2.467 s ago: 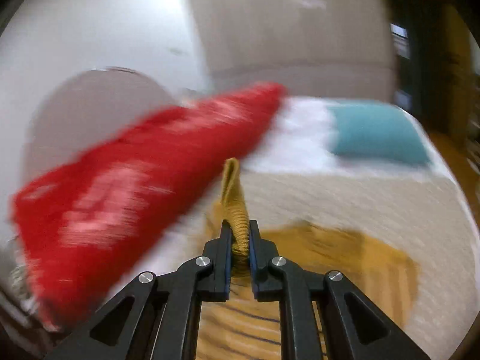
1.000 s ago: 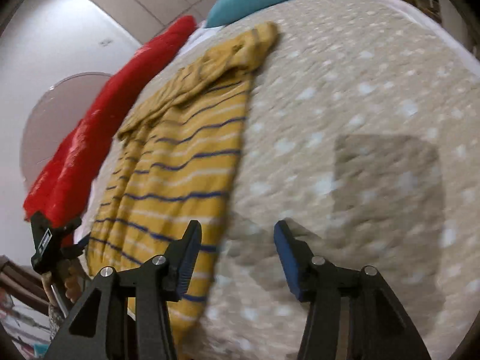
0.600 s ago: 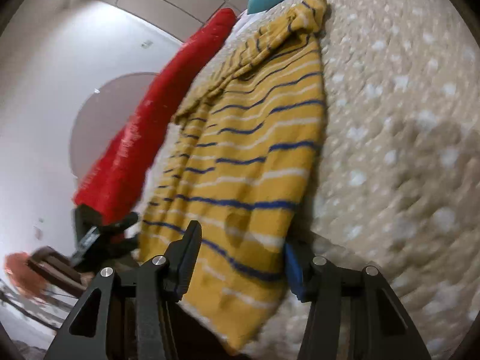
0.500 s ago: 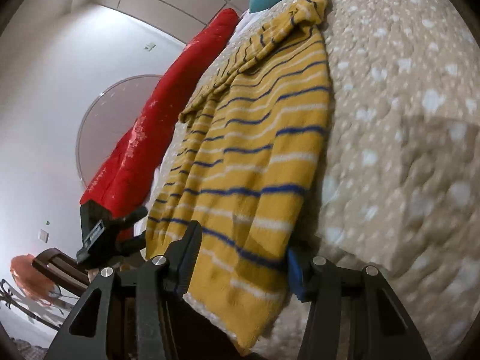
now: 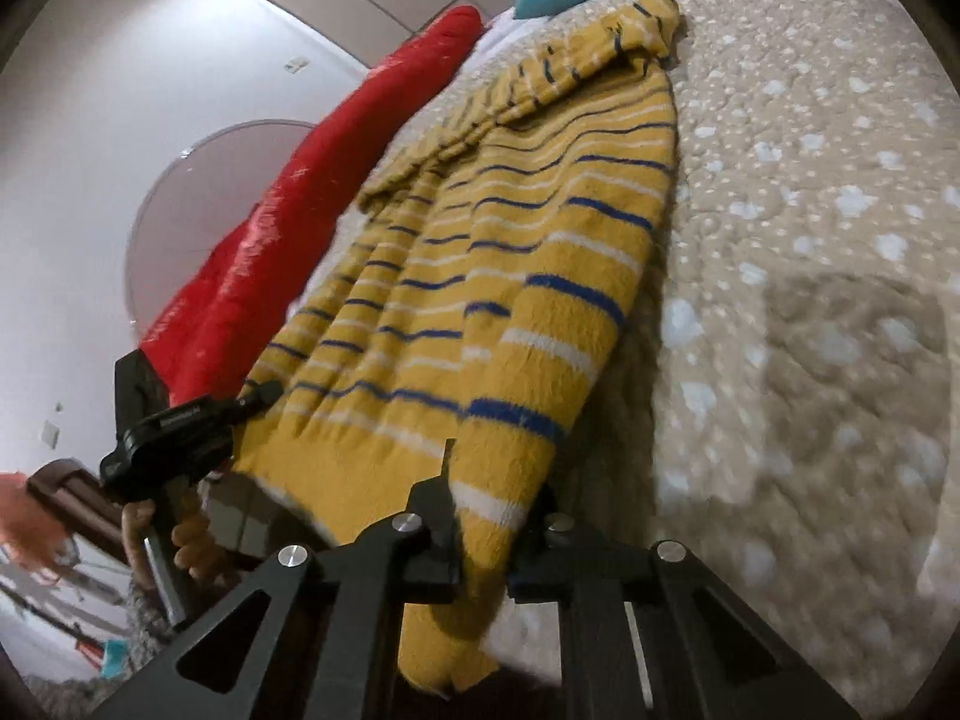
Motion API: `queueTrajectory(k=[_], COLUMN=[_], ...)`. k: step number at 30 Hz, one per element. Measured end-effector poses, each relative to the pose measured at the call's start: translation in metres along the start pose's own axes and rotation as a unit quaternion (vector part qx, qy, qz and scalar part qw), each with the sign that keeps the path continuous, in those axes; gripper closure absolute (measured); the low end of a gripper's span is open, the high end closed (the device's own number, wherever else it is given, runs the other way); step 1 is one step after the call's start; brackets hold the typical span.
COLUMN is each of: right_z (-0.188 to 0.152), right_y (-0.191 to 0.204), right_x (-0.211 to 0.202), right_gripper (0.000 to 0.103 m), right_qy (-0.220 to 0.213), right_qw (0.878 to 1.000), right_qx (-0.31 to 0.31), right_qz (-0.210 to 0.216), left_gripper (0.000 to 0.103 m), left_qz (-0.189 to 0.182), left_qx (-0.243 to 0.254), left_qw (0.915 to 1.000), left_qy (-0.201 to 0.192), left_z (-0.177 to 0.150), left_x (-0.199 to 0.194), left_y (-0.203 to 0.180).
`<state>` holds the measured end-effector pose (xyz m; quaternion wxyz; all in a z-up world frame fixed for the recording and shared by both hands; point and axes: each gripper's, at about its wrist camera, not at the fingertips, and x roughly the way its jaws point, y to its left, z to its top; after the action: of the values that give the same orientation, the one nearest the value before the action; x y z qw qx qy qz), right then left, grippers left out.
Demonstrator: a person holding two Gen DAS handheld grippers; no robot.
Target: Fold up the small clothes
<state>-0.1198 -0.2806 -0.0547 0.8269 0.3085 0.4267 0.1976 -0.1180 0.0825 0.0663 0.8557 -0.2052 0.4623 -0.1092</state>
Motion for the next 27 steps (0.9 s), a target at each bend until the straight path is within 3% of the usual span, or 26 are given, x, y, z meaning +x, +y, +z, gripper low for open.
queueTrajectory(k=[4, 7, 12, 18, 24, 27], right_z=[-0.026, -0.05, -0.05, -0.012, 0.066, 0.113], right_y=[-0.005, -0.009, -0.011, 0.006, 0.022, 0.03], right_x=[-0.04, -0.047, -0.046, -0.058, -0.065, -0.058], right_gripper=[0.094, 0.094, 0.094, 0.094, 0.094, 0.094], right_qy=[0.001, 0.014, 0.012, -0.01, -0.065, -0.09], right_qw=[1.0, 1.0, 1.0, 0.999, 0.996, 0.994], right_qx=[0.011, 0.005, 0.01, -0.037, -0.056, -0.06], right_qz=[0.029, 0.01, 0.0, 0.001, 0.012, 0.007], left_gripper=[0.094, 0.094, 0.094, 0.094, 0.094, 0.094], left_qz=[-0.002, -0.002, -0.023, -0.041, -0.032, -0.022], left_qx=[0.007, -0.002, -0.025, 0.008, 0.035, 0.033], left_qw=[1.0, 0.9997, 0.9989, 0.999, 0.9973, 0.9979], left_qy=[0.002, 0.026, 0.032, -0.017, -0.056, -0.052], left_z=[-0.035, -0.056, -0.052, -0.011, 0.069, 0.115], left_x=[-0.024, -0.015, -0.009, -0.028, -0.014, 0.012], left_y=[-0.003, 0.003, 0.018, -0.005, -0.048, -0.062])
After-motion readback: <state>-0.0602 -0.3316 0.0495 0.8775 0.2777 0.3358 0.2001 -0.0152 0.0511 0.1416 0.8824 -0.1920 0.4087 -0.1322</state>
